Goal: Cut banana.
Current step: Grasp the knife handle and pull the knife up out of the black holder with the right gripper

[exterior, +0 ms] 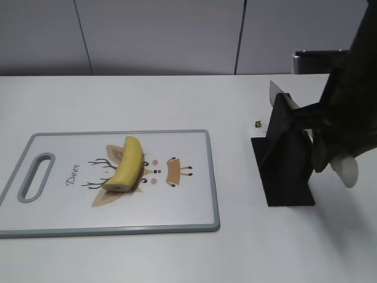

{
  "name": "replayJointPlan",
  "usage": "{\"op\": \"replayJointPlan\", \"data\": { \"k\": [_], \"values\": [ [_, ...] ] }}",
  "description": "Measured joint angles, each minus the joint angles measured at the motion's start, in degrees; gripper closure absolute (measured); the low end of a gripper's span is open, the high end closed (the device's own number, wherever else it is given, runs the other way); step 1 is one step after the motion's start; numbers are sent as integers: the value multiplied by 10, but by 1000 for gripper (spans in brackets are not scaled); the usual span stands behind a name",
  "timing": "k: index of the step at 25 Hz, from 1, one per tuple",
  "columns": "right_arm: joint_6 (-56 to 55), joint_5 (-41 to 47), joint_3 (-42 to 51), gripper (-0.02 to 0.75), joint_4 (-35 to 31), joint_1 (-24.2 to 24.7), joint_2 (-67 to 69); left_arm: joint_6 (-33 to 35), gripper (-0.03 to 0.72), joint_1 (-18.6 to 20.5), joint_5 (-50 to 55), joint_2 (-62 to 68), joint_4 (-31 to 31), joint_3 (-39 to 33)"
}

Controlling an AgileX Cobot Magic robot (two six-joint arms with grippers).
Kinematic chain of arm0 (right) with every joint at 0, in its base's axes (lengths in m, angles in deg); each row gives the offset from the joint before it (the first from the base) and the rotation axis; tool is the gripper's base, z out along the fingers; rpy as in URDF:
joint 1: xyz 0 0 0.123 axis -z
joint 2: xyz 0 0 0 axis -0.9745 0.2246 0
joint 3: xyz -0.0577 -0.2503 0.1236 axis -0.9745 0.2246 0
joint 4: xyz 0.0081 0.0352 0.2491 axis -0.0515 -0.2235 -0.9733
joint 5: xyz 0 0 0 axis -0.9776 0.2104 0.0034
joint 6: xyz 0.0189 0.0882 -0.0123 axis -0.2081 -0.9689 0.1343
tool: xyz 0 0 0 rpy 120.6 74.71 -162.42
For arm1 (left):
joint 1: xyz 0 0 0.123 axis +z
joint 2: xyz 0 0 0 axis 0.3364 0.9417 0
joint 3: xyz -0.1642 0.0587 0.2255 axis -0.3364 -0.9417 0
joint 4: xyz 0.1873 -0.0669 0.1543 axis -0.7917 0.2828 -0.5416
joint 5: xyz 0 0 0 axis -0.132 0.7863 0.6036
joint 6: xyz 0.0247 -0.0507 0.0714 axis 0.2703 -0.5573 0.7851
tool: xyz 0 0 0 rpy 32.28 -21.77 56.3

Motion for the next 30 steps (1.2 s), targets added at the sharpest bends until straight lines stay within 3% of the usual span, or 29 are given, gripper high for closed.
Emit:
{"op": "replayJointPlan", "data": {
  "k": [13, 30],
  "values": [
    [-15, -14, -2, 577, 10, -1, -57, 0, 125, 0, 0, 0, 0, 0],
    [-3, 5, -80, 579, 56, -1, -106, 9, 125, 0, 0, 0, 5, 0]
  ]
}}
